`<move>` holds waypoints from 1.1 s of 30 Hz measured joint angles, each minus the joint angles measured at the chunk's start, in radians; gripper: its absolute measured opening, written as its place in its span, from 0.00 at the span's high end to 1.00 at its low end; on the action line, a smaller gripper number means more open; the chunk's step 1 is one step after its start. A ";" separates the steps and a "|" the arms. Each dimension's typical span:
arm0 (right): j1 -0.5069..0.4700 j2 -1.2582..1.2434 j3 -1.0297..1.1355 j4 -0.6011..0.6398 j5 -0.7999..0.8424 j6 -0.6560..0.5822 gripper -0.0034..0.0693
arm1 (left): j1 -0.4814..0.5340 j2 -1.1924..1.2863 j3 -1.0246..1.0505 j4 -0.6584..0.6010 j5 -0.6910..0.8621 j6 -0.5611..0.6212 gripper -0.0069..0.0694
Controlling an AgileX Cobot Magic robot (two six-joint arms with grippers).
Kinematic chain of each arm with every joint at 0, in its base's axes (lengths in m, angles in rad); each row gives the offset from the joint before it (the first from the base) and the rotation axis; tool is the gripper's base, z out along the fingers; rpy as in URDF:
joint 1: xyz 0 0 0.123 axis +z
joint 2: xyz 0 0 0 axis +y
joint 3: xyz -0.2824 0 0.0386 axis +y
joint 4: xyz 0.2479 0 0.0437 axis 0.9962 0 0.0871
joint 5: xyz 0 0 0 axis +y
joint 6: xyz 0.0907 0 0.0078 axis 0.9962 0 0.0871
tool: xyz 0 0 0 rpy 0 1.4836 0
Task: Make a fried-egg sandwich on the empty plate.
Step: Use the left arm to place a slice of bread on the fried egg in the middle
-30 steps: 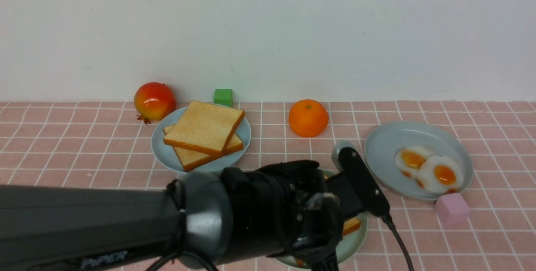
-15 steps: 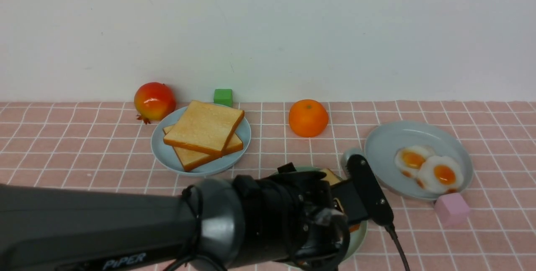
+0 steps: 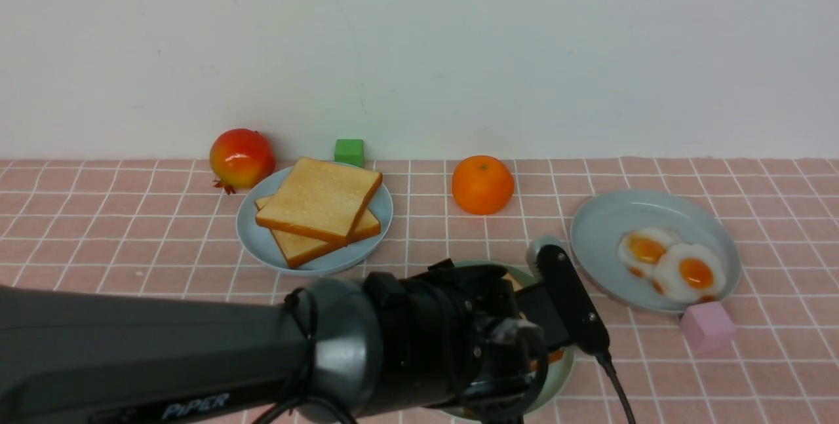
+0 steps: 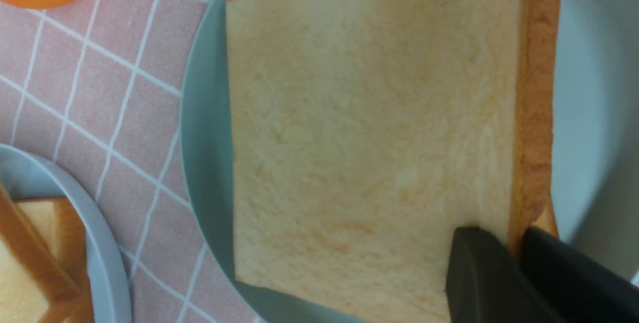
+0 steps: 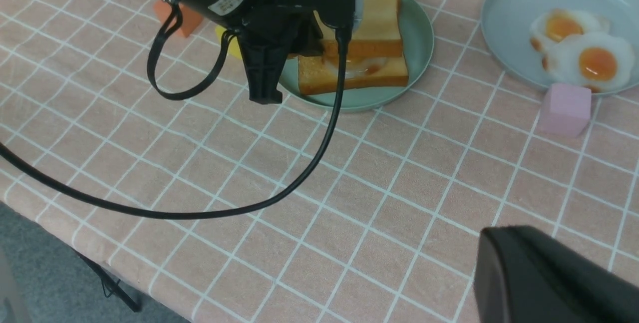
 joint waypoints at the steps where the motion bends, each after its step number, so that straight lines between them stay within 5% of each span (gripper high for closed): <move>1: 0.000 0.000 0.000 0.000 0.000 0.000 0.94 | 0.000 0.001 0.000 0.000 -0.002 0.001 0.80; 22: 0.000 0.000 0.000 0.000 -0.001 0.000 0.94 | 0.000 0.044 0.000 0.000 -0.013 0.003 0.80; 33: 0.000 0.000 0.000 0.001 -0.001 0.000 0.94 | -0.001 0.044 0.000 -0.003 -0.013 0.003 0.63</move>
